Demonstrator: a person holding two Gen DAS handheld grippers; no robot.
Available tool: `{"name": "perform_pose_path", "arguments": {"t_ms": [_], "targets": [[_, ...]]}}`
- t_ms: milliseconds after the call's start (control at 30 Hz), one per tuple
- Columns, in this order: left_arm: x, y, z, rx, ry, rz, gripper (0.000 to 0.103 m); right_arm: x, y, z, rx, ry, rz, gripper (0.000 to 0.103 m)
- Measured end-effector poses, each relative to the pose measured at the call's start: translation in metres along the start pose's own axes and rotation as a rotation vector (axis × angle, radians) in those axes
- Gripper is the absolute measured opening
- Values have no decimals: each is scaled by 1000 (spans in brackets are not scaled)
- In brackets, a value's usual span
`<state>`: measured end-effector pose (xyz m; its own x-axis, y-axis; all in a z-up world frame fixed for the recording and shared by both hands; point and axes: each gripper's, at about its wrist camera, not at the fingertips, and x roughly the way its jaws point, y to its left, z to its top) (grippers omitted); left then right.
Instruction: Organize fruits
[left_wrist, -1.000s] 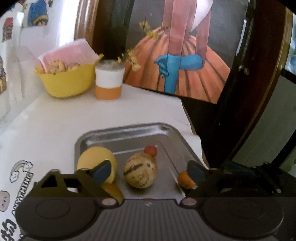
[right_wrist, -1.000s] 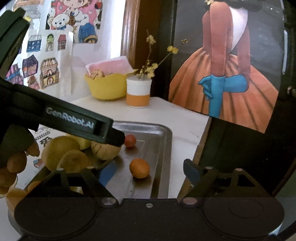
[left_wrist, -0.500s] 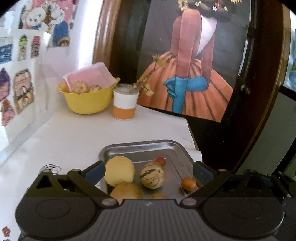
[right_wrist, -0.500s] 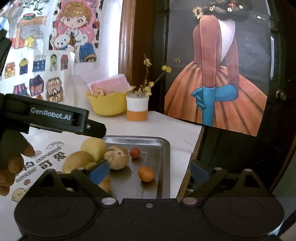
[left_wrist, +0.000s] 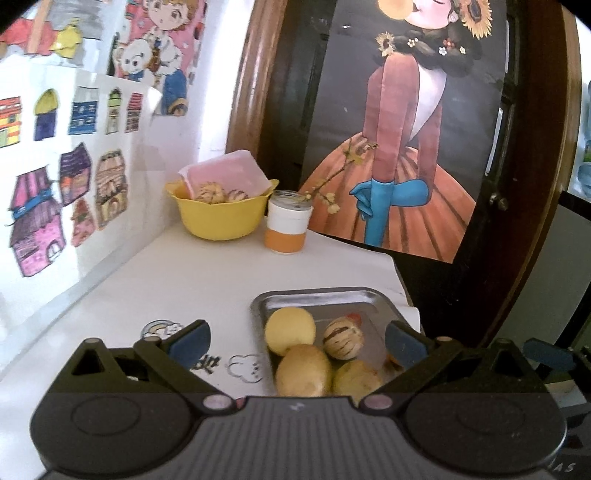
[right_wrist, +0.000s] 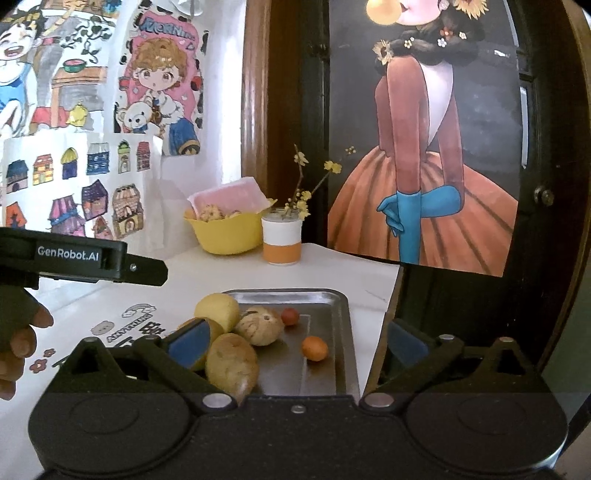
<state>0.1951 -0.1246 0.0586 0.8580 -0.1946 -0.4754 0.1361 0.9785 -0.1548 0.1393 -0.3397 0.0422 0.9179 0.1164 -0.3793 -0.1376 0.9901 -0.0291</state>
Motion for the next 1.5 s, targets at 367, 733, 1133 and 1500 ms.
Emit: {"name": "perform_pose_path", "arguments": {"t_ms": [367, 733, 1133, 1500], "targets": [[-40, 20, -21, 1, -56, 6, 102, -29, 27, -4, 25, -24, -11, 102], [-77, 47, -44, -50, -82, 21, 102, -65, 62, -11, 30, -78, -31, 102], [-116, 64, -70, -47, -126, 70, 102, -91, 83, -23, 71, -97, -52, 102], [-142, 84, -104, -34, -131, 80, 102, -117, 112, -53, 59, -108, -70, 102]]}}
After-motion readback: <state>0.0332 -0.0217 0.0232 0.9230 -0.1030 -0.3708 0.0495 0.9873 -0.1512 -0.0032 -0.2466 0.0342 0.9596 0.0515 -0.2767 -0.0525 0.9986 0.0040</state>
